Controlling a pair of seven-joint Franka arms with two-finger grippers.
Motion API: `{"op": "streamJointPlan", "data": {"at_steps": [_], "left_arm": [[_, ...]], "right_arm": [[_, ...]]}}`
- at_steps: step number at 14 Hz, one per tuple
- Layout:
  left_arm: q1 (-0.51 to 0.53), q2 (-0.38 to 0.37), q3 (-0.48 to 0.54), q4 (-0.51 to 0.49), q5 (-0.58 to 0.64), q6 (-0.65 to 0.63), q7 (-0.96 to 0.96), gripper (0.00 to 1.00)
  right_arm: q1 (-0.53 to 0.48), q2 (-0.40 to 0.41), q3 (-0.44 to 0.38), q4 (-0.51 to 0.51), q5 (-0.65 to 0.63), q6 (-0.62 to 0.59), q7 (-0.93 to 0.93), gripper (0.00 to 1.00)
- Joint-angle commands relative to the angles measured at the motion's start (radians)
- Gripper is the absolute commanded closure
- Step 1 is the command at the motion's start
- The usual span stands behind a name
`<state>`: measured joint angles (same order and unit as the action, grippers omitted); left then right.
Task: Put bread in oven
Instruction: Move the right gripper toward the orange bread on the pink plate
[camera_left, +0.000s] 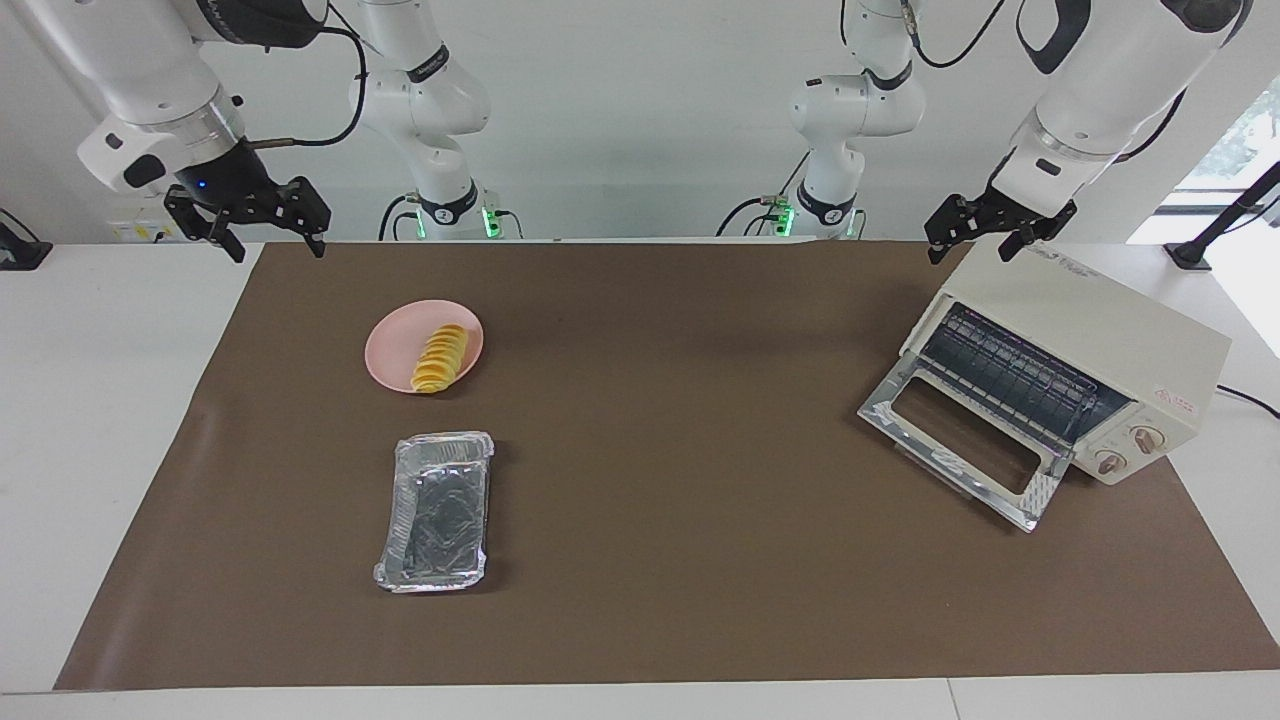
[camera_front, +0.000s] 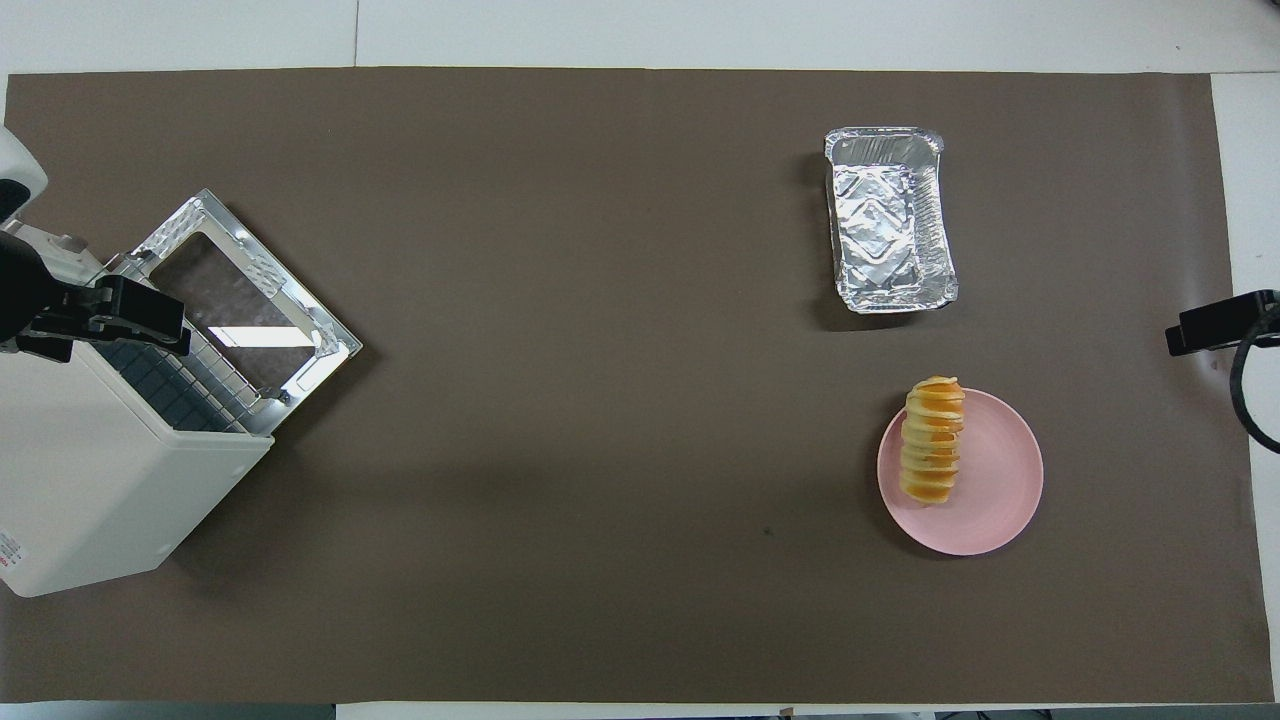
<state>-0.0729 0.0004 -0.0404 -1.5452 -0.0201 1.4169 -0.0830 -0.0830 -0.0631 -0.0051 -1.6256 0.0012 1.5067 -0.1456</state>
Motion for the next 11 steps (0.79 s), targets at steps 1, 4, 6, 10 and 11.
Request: {"op": "streamJointPlan", "data": {"at_steps": [1,4,6,10,11], "left_arm": [[-0.004,-0.03,0.004,-0.032,0.019,0.014,0.003,0.0],[-0.004,-0.03,0.004,-0.032,0.019,0.014,0.003,0.0],[-0.004,-0.03,0.004,-0.032,0.019,0.014,0.003,0.0],[-0.004,-0.03,0.004,-0.032,0.019,0.014,0.003,0.0],[-0.004,-0.03,0.004,-0.032,0.019,0.014,0.003,0.0]], "right_arm": [[-0.017,-0.006,0.013,-0.013,-0.009,0.012,-0.015,0.0],[-0.017,-0.006,0.013,-0.013,-0.009,0.012,-0.02,0.0],[-0.015,-0.006,0.013,-0.013,-0.009,0.012,-0.02,0.0],[-0.009,-0.021,0.013,-0.042,-0.009,0.01,-0.023,0.0],[-0.009,-0.029,0.013,-0.059,-0.009,0.015,-0.023,0.0]]}}
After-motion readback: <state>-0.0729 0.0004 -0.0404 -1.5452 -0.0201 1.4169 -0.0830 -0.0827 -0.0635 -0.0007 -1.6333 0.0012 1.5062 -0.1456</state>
